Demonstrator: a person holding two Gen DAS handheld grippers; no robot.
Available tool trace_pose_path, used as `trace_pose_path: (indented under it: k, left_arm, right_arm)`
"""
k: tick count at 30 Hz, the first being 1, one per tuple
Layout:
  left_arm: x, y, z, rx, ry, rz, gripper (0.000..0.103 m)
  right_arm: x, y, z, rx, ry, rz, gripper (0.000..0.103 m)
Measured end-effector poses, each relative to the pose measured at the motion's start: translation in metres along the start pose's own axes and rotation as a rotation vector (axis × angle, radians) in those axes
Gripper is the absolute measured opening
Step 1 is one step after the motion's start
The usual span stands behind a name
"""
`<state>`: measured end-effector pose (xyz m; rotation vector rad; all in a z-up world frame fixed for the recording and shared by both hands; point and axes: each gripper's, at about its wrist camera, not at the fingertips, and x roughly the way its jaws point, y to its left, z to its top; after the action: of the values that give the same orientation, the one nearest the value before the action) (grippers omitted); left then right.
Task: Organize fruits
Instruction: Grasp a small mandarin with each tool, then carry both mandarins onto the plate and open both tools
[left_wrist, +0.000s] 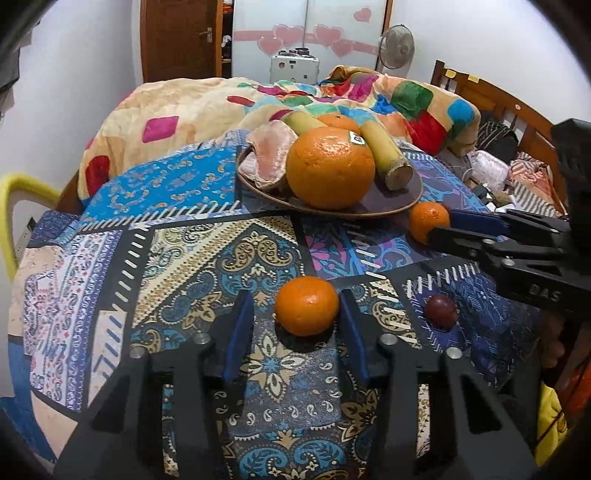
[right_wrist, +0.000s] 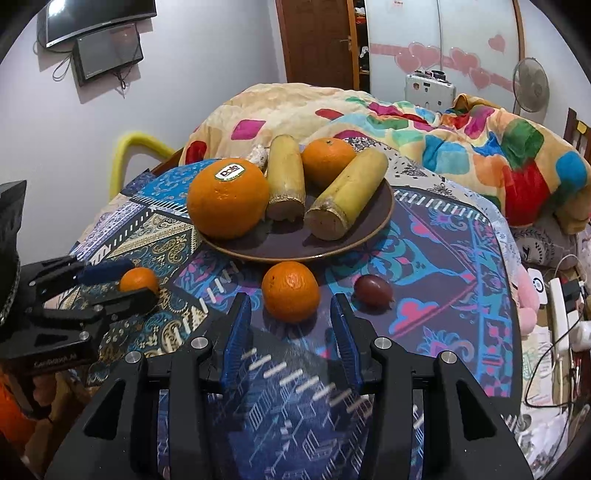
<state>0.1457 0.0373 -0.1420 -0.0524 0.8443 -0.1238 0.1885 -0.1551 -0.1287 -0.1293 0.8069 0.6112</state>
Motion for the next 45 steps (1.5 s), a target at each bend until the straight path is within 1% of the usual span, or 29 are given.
trace_pose_path:
  k: [2,3,6,8,16,24,34,40,45]
  left_arm:
    - [-0.001,-0.002,0.000,0.008,-0.005,-0.007,0.036]
    - [-0.002,-0.003,0.000,0.013,-0.008,-0.008,0.035]
    - [-0.003,-0.006,0.000,0.024,-0.012,0.000,0.034]
    - [-0.003,-0.006,0.000,0.022,-0.012,-0.003,0.034]
    - [-0.011,-0.006,0.005,0.016,-0.036,0.001,0.034]
    - [-0.034,-0.010,0.028,0.024,-0.119,0.002,0.034]
    - [-0.057,-0.016,0.063,0.041,-0.225,0.004,0.034]
    - [-0.063,-0.020,0.081,0.059,-0.278,0.010,0.034]
    - [-0.060,-0.021,0.096,0.063,-0.297,0.000,0.034]
  right_arm:
    - [0.004,0.001,0.001,0.001,0.006,0.001,0.041]
    - [0.005,0.001,0.002,0.003,0.009,0.002,0.041]
    - [0.009,-0.001,0.002,0.017,0.020,0.008,0.040]
    - [0.012,-0.003,0.003,0.022,0.027,0.015,0.032]
    - [0.004,0.002,0.002,0.008,0.013,0.022,0.032]
    - [-0.022,0.003,0.012,0.001,-0.053,0.021,0.032]
    - [-0.053,0.000,0.036,-0.006,-0.160,0.008,0.032]
    - [-0.061,-0.003,0.050,-0.013,-0.210,0.002,0.032]
    - [-0.059,-0.004,0.060,-0.023,-0.234,-0.004,0.032]
